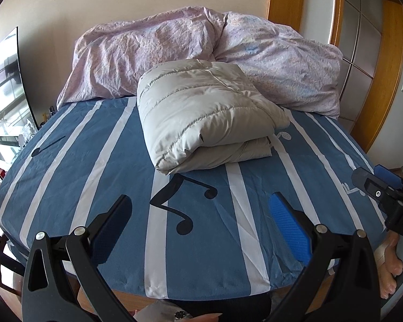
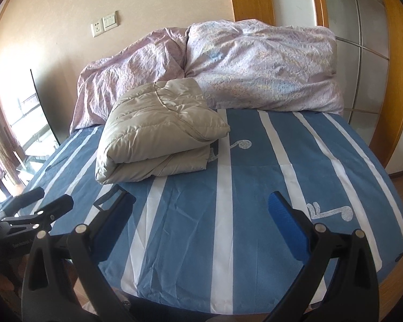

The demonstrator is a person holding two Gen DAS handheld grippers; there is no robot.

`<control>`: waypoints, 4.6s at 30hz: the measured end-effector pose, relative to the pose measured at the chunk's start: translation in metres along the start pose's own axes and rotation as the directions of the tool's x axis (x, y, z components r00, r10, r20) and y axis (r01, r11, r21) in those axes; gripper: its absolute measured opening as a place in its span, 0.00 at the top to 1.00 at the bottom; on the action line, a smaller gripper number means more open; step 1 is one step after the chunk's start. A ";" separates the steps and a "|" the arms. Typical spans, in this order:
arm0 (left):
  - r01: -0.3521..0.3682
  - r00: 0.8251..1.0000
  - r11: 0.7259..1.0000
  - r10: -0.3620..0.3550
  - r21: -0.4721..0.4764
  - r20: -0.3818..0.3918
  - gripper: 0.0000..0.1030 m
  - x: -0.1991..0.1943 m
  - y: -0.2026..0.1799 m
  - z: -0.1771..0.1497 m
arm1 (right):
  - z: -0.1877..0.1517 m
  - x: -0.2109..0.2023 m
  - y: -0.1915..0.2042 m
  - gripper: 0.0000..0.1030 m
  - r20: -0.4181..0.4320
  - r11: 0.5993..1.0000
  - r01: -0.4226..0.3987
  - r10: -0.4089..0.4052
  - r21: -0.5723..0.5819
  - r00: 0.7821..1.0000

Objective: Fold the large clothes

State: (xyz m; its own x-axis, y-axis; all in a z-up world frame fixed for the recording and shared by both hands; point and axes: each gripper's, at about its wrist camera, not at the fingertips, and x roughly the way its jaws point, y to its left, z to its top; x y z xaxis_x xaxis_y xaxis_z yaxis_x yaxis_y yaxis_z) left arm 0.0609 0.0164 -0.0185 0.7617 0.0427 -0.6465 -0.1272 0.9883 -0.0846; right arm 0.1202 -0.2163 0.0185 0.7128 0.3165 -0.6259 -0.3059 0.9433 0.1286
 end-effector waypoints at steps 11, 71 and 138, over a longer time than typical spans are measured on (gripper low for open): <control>-0.012 1.000 1.000 0.012 -0.003 0.000 0.01 -0.006 0.004 -0.003 | 0.000 -0.003 0.012 0.02 0.002 0.998 0.044 -0.044 -0.051 0.999; 0.049 0.999 0.999 -0.049 0.012 -0.013 0.01 -0.002 -0.007 -0.001 | 0.001 0.003 0.005 0.02 -0.008 0.997 0.060 -0.061 -0.045 0.998; 0.051 0.999 0.999 -0.051 0.014 -0.004 0.01 -0.002 -0.010 0.002 | 0.003 0.001 0.009 0.02 -0.002 0.998 0.062 -0.062 -0.030 0.998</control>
State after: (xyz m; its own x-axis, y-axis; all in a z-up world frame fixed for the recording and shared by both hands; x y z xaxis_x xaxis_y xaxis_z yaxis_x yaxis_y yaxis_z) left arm 0.0618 0.0068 -0.0142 0.7646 -0.0083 -0.6444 -0.0795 0.9911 -0.1071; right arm 0.1200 -0.2069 0.0211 0.7296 0.2568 -0.6339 -0.2795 0.9579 0.0663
